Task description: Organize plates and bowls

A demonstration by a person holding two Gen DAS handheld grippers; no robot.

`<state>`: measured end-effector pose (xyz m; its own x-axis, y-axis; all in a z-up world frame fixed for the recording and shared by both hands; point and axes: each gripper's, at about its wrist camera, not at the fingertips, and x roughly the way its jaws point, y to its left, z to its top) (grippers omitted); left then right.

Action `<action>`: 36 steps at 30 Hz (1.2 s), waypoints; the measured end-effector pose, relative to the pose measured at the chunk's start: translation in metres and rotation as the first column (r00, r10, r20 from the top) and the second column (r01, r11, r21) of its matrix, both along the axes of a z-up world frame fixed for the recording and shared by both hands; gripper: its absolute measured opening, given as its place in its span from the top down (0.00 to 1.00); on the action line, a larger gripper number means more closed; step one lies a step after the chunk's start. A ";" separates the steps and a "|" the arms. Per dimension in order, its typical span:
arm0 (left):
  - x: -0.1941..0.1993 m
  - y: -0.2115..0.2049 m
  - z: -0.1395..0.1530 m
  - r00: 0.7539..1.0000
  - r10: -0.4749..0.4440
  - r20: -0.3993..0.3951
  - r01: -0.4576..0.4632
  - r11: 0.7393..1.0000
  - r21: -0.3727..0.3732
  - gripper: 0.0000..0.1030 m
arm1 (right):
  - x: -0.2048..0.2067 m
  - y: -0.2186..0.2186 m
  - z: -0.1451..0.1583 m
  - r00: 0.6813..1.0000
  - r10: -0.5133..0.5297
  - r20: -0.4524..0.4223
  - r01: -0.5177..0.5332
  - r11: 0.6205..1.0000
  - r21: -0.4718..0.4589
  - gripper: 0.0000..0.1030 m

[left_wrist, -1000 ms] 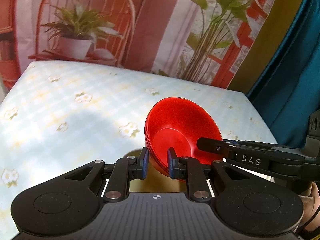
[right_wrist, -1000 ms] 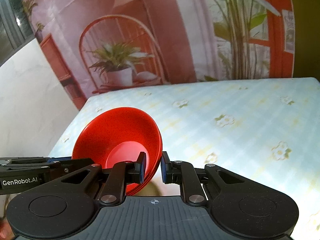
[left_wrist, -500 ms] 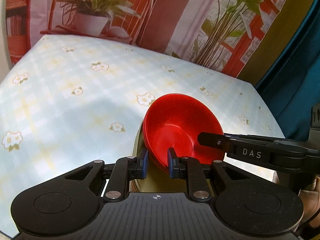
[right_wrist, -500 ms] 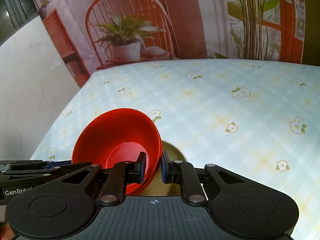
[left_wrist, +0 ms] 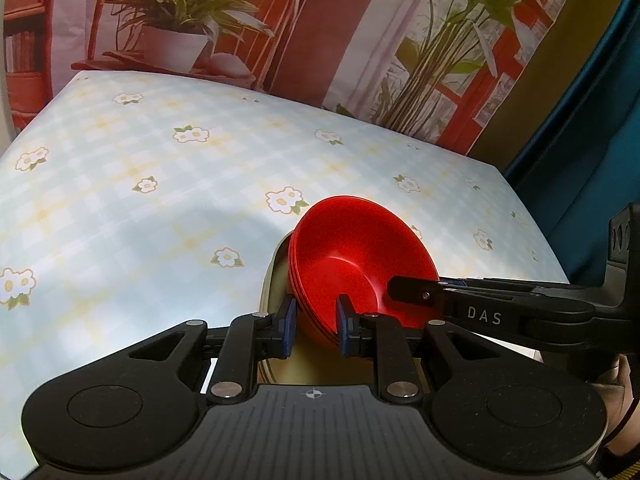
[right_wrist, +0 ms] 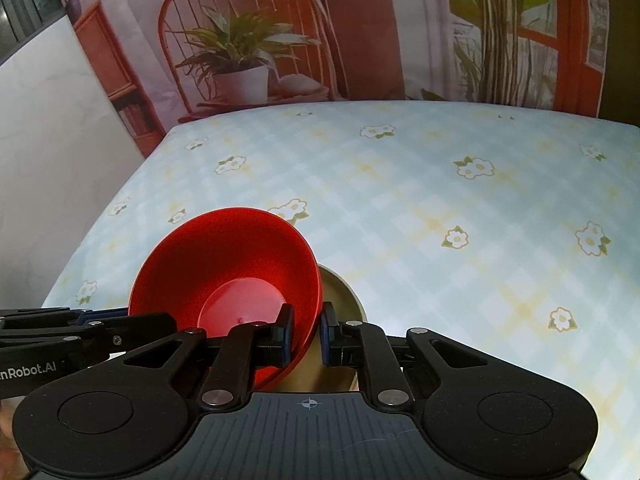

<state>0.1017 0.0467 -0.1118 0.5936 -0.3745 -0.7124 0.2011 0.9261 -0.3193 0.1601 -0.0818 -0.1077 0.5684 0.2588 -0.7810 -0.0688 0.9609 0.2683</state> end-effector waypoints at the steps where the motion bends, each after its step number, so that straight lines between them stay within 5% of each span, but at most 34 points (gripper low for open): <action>1: 0.000 0.000 0.000 1.000 -0.001 0.000 0.001 1.000 0.000 0.78 | 0.000 0.000 -0.001 1.000 0.000 0.002 0.000 1.000 0.000 0.88; 23: 0.001 -0.005 0.006 1.000 0.006 0.008 -0.006 1.000 0.029 0.78 | -0.004 -0.003 -0.002 0.999 -0.002 0.037 0.001 1.000 0.017 0.84; 26: 0.001 -0.005 0.011 1.000 0.004 0.023 -0.004 0.999 0.035 0.61 | -0.004 -0.003 0.002 0.999 -0.002 0.050 0.001 1.000 0.018 0.76; 30: -0.005 -0.005 0.023 0.998 0.001 0.058 -0.003 0.999 0.041 0.58 | -0.007 -0.004 0.010 0.997 -0.001 0.073 0.000 1.000 0.017 0.75; 36: -0.010 -0.004 0.043 0.993 0.002 0.116 -0.009 0.998 0.058 0.51 | -0.011 -0.010 0.026 0.992 -0.019 0.122 0.018 1.000 0.011 0.61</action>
